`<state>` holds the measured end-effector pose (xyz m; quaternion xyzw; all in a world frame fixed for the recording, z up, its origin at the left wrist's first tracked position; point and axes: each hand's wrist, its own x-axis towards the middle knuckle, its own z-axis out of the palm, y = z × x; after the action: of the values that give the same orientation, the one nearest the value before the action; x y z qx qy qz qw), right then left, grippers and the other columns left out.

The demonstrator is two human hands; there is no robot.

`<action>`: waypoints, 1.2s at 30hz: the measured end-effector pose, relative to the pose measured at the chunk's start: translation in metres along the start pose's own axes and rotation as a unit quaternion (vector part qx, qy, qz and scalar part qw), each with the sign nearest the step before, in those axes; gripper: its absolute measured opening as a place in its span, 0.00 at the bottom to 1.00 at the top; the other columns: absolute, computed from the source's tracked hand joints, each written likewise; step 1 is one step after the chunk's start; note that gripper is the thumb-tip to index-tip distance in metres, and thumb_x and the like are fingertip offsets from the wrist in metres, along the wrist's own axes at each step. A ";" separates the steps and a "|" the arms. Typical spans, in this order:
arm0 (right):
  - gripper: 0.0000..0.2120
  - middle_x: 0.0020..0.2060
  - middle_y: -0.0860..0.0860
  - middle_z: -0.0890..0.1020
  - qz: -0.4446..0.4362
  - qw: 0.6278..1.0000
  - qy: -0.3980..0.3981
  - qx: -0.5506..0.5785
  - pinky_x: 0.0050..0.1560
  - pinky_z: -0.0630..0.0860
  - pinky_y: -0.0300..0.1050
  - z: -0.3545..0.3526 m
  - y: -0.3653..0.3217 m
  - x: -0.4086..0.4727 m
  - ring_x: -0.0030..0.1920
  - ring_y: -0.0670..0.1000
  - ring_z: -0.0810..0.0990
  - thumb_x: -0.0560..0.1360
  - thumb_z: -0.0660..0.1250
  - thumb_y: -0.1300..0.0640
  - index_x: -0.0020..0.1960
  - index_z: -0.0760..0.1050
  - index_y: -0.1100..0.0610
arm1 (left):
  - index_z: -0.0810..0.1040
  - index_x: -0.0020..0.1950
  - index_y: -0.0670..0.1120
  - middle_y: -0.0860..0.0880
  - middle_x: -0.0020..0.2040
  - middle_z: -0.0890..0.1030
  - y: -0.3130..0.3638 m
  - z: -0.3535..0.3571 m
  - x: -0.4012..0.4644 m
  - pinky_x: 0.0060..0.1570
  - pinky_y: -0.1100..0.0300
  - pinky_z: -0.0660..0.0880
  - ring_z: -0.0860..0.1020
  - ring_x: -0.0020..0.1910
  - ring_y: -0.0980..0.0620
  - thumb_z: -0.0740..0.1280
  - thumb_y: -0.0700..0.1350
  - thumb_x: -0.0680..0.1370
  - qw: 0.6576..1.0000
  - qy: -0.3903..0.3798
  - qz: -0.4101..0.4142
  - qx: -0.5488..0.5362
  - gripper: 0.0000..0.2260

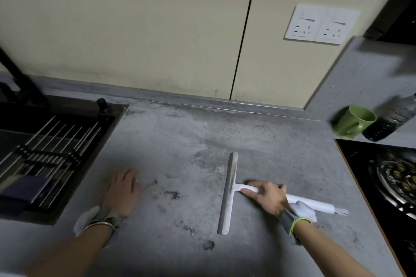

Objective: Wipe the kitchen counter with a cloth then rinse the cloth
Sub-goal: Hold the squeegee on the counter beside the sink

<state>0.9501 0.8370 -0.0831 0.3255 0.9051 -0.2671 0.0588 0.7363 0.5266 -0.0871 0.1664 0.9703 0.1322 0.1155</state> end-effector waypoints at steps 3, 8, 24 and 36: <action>0.17 0.56 0.38 0.80 0.005 1.000 -0.007 -0.009 0.54 0.53 0.45 0.014 -0.032 0.014 0.63 0.45 0.72 0.72 0.59 0.31 0.53 0.77 0.37 | 0.64 0.73 0.45 0.47 0.74 0.63 -0.033 -0.014 0.021 0.70 0.54 0.57 0.61 0.72 0.44 0.53 0.45 0.83 1.000 0.003 -0.006 -0.007 0.18; 0.19 0.58 0.41 0.80 0.033 0.999 -0.010 0.000 0.57 0.53 0.45 0.030 -0.074 0.026 0.65 0.46 0.71 0.71 0.59 0.31 0.56 0.76 0.38 | 0.68 0.71 0.44 0.46 0.73 0.66 -0.085 -0.033 0.054 0.68 0.50 0.61 0.64 0.71 0.44 0.55 0.44 0.82 1.000 0.021 -0.011 -0.020 0.18; 0.19 0.58 0.45 0.79 0.046 0.998 -0.040 0.008 0.62 0.53 0.48 0.073 -0.182 0.045 0.64 0.50 0.67 0.72 0.60 0.32 0.58 0.76 0.39 | 0.55 0.77 0.45 0.48 0.77 0.56 -0.176 -0.043 0.117 0.72 0.50 0.54 0.56 0.76 0.47 0.50 0.48 0.83 0.996 -0.040 -0.055 -0.053 0.22; 0.22 0.53 0.44 0.81 0.011 0.998 -0.057 -0.004 0.57 0.56 0.46 0.109 -0.244 0.046 0.59 0.49 0.70 0.72 0.58 0.31 0.60 0.75 0.38 | 0.57 0.76 0.44 0.48 0.77 0.58 -0.198 -0.045 0.130 0.72 0.54 0.57 0.57 0.75 0.48 0.51 0.48 0.83 0.997 -0.059 -0.001 -0.052 0.22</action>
<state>0.7552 0.6489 -0.0801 0.3195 0.8977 -0.2811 0.1144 0.5469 0.3822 -0.1269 0.1670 0.9538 0.1718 0.1814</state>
